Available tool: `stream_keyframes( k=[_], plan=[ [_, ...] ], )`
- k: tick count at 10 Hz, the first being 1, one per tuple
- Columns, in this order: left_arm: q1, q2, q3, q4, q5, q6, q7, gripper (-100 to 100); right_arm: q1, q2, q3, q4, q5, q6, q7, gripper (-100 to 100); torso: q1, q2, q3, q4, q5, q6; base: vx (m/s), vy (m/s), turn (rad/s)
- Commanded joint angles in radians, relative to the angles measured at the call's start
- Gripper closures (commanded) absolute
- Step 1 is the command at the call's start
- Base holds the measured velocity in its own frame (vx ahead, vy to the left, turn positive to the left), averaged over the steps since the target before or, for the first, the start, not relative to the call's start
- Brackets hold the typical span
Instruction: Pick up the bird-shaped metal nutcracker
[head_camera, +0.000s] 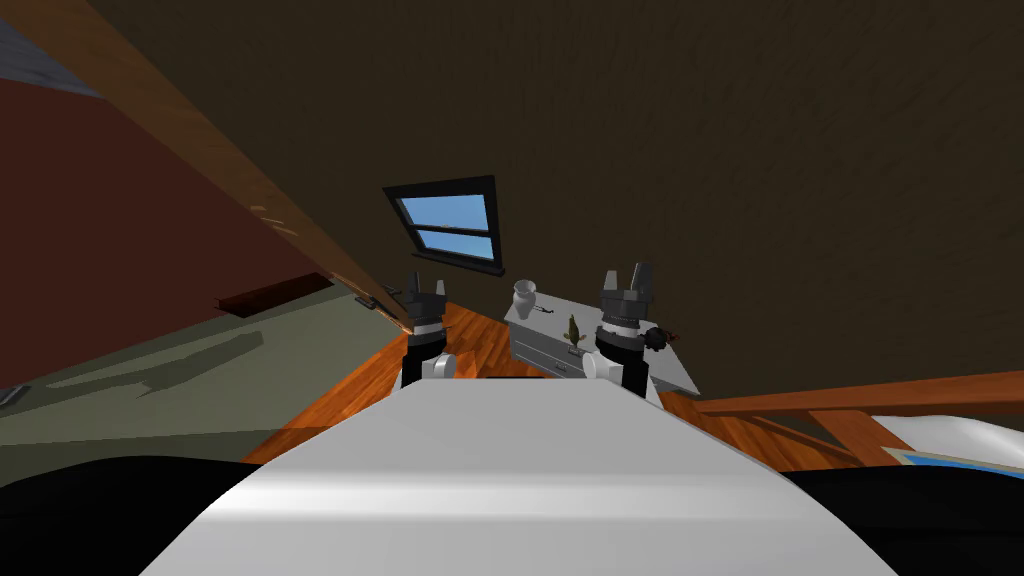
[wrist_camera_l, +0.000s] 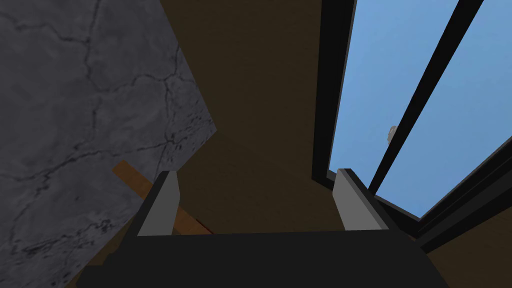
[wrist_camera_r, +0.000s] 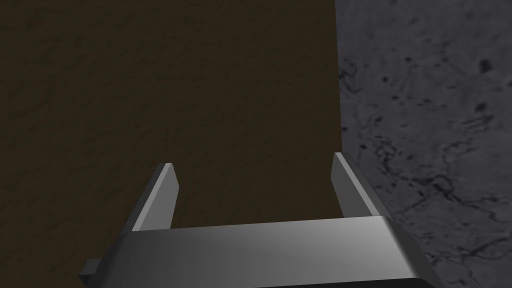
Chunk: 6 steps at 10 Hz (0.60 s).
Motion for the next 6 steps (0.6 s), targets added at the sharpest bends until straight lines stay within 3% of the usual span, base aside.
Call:
stream_keyframes(
  k=[1,5,6],
  plan=[
    [0.000,0.000,0.000,0.000,0.000,0.000,0.000,0,-0.017,-0.044,0.017,0.023,0.003,0.009,0.004,-100,0.000,0.000,0.000,0.000,0.000,0.000,-0.033,0.031,0.026],
    [0.000,0.000,0.000,0.000,0.000,0.000,0.000,0,-0.072,-0.163,0.082,0.108,0.020,0.036,0.019,-100,0.003,0.003,0.002,0.001,0.001,0.000,-0.045,0.048,0.043],
    [0.000,0.000,0.000,0.000,0.000,0.000,0.000,0,-0.072,-0.176,0.082,0.109,0.020,0.036,0.019,-100,0.003,0.003,0.002,0.001,0.001,0.000,-0.032,0.044,0.015]
  ],
)
